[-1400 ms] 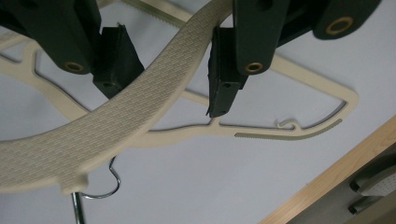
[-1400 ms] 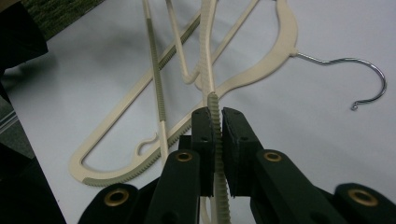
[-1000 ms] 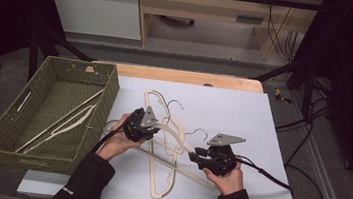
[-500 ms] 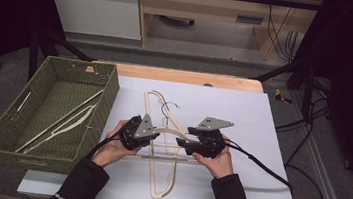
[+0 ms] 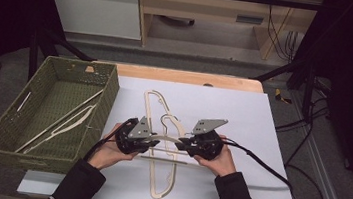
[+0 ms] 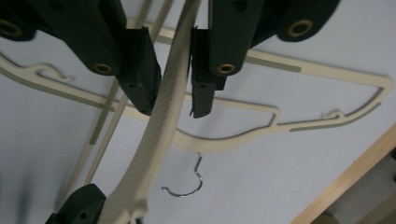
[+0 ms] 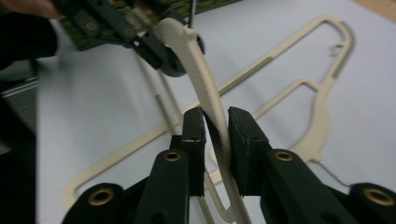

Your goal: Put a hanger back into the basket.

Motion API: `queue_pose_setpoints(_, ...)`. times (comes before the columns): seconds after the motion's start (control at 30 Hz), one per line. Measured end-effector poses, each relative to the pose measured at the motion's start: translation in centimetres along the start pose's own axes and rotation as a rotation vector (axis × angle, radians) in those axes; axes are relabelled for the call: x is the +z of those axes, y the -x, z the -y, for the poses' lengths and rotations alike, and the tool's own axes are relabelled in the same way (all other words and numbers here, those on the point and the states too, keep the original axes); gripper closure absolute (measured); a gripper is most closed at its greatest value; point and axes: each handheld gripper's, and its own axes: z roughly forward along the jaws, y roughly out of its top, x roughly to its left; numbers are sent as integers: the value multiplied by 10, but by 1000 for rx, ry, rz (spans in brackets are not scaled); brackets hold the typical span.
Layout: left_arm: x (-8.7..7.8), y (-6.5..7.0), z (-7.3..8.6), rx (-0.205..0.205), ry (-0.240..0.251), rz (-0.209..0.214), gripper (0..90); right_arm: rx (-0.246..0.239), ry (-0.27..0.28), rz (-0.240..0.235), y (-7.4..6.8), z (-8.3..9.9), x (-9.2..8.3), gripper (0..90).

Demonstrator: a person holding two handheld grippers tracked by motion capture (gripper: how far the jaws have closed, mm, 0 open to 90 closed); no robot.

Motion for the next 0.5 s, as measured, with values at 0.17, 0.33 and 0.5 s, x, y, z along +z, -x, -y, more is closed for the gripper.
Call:
queue_pose_setpoints(0.17,-9,2,-1,-28,34,15,535,-23,-27,-99,-4,3,-3,865)
queue_pose_setpoints(0.33,-24,3,-2,-71,83,58,436,-29,-7,-133,-10,2,-12,875)
queue_pose_setpoints(0.5,-30,4,-4,-68,82,85,515,-59,14,-139,-15,0,-22,876)
